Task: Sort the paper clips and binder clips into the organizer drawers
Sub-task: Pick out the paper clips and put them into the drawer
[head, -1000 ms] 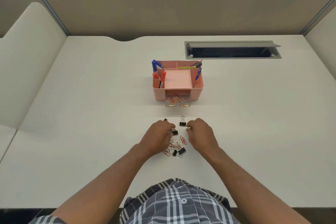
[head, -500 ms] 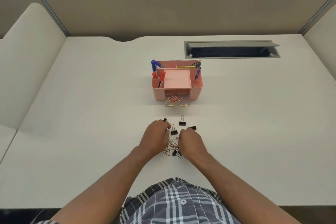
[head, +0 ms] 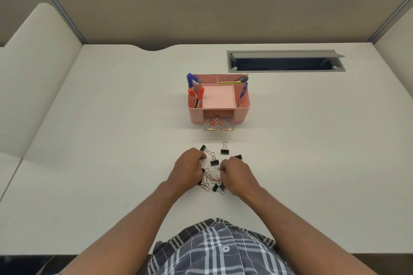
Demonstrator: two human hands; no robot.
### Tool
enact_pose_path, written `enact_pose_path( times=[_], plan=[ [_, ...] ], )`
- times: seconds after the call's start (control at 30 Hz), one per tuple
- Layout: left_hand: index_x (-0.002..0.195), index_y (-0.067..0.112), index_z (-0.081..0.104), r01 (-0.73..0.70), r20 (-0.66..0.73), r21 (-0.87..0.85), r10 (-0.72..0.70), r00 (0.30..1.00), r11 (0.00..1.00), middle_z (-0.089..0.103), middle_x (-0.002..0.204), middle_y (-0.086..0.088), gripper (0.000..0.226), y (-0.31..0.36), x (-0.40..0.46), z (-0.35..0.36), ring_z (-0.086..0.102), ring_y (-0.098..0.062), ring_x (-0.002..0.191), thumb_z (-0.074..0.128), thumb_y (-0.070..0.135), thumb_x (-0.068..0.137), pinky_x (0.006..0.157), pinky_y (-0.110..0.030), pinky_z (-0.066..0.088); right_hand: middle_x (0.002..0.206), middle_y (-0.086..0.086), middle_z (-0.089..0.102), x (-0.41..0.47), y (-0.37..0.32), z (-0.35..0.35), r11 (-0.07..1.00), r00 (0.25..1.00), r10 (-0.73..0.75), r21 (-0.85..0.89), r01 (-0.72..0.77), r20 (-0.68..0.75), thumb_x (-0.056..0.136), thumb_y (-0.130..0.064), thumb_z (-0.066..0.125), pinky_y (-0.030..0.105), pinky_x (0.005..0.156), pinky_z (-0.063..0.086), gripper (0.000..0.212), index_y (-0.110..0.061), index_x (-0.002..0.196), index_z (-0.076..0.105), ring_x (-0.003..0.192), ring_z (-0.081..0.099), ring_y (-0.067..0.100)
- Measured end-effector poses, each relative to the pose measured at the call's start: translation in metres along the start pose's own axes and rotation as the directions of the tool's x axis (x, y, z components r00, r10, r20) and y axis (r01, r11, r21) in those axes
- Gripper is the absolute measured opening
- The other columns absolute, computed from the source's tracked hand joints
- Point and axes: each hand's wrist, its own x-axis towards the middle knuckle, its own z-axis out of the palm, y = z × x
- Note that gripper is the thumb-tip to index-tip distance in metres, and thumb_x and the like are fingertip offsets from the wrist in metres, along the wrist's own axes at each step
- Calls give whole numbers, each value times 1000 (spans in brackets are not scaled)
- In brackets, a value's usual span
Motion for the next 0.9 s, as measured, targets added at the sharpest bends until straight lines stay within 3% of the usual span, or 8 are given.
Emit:
enact_pose_path(
  times=[0.13, 0.23, 0.37, 0.7, 0.9],
  plan=[
    [102, 13, 66, -5, 60, -16, 5, 998, 1000, 63, 98, 2, 22, -8, -3, -7, 58, -17, 96, 58, 6, 82, 85, -37, 51, 87, 7, 61, 2, 4, -6, 1000, 1000, 6, 24, -6, -1, 87, -11, 47, 39, 72, 50, 18, -8, 84, 64, 80, 57, 28],
    [104, 18, 66, -38, 119, 79, 29, 992, 996, 59, 101, 3, 24, -9, -6, -7, 53, -16, 99, 68, 25, 82, 87, -30, 45, 87, 8, 63, 2, 4, -7, 1000, 1000, 12, 22, -12, -1, 87, -12, 47, 39, 73, 50, 19, -8, 85, 66, 81, 58, 29],
    [106, 18, 63, -45, 110, 200, 23, 994, 979, 58, 101, 0, 35, -3, -5, -1, 50, -18, 96, 66, 45, 84, 86, -32, 44, 85, 6, 62, 2, 3, -6, 1000, 1000, 17, 26, -17, -9, 88, -13, 47, 37, 70, 50, 20, -10, 83, 66, 79, 59, 28],
    [88, 17, 67, -124, 126, 243, 95, 987, 962, 59, 91, -2, 15, 9, -3, 5, 52, -23, 90, 56, 26, 91, 79, -37, 46, 75, 5, 62, 2, 3, -6, 998, 999, 29, 48, -28, -14, 85, -10, 47, 35, 64, 48, 20, -11, 75, 64, 72, 58, 27],
    [86, 17, 65, -137, 115, 235, 112, 987, 962, 57, 89, 0, 15, 5, -2, 7, 51, -21, 88, 53, 23, 93, 79, -36, 45, 86, 3, 68, 6, 2, -19, 989, 996, 30, 144, -18, -79, 89, -17, 52, 30, 69, 47, 19, -13, 90, 71, 81, 60, 22]
  ],
)
